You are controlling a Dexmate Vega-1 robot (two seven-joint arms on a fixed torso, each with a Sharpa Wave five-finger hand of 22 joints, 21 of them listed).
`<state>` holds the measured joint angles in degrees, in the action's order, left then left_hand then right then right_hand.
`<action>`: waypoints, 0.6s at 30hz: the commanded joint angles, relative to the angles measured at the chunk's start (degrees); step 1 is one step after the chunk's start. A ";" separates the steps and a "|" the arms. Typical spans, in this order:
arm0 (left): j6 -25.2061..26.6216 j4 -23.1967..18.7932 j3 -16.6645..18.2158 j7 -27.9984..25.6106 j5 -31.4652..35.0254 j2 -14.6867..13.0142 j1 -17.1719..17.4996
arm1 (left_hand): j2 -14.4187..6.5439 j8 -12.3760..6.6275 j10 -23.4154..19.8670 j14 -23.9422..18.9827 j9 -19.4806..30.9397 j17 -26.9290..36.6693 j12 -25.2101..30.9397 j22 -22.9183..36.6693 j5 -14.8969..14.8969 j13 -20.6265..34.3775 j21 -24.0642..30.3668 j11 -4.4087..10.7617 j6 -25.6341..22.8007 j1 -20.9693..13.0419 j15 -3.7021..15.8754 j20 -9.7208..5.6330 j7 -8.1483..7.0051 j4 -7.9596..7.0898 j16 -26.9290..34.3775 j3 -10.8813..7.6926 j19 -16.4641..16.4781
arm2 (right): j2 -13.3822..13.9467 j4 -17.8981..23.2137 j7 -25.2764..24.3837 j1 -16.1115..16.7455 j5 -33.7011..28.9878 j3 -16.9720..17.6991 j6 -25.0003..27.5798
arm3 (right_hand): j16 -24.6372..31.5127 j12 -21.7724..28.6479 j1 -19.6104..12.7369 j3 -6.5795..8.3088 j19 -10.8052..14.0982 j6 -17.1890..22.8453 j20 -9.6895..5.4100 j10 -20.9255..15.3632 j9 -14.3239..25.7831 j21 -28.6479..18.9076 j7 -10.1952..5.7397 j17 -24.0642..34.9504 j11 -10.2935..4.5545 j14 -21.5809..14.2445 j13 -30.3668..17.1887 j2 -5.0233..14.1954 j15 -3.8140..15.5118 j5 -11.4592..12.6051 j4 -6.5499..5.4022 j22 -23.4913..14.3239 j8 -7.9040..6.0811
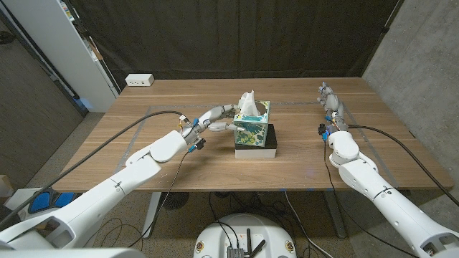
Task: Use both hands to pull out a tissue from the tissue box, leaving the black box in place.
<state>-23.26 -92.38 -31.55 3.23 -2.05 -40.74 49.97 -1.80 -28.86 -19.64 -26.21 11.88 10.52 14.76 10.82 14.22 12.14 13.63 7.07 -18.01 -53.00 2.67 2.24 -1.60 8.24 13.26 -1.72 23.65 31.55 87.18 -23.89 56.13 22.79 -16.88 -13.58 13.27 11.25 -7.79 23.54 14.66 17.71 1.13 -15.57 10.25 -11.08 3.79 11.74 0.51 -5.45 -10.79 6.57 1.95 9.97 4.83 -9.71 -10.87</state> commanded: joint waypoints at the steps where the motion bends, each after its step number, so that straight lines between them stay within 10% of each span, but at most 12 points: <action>1: 0.67 -1.64 0.98 0.41 -2.48 -0.52 1.07 | -1.12 -0.45 -0.27 -1.33 0.29 0.17 -0.41 0.15 -0.68 0.32 0.76 -0.80 0.22 0.25 6.80 -0.16 0.96 -0.13 -0.02 -0.50 1.87 | 0.42 1.19 -0.57 0.87 -0.55 0.42 0.51 | -0.16 0.09 -0.26 0.17 -0.05 0.44 -0.25 -0.51 0.20 -0.05 0.10 0.17 0.02 -0.64 -0.29 0.37 -0.01 0.00 0.23 -0.22 -0.34; 18: 4.98 -6.79 4.13 2.07 -8.03 -3.29 1.91 | -1.72 -0.42 -0.41 -1.48 0.38 0.33 -0.68 0.21 -1.72 0.61 0.62 -1.22 0.74 0.65 6.30 -0.99 1.29 -0.32 -0.32 -0.98 1.77 | 0.70 1.64 -0.48 1.55 -0.44 0.99 0.56 | -0.26 0.01 -0.23 0.11 -0.19 0.45 -0.22 -0.41 0.21 -0.02 0.16 0.18 0.09 -0.59 -0.29 0.42 -0.11 0.01 0.43 -0.22 -0.29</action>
<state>-21.14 -95.71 -29.20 4.92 -7.94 -42.21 51.33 -3.14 -29.06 -19.92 -27.64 12.14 10.53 14.37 10.81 12.85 12.57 14.21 6.32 -17.30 -52.25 2.67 1.46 -0.48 7.84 13.25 -2.28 25.50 32.08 88.51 -24.38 57.28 22.30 -16.25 -13.05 13.28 11.25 -7.79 23.55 14.66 17.71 1.13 -15.57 10.24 -11.08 3.79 11.74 0.51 -5.47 -10.79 6.57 1.94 9.97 4.83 -9.71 -10.87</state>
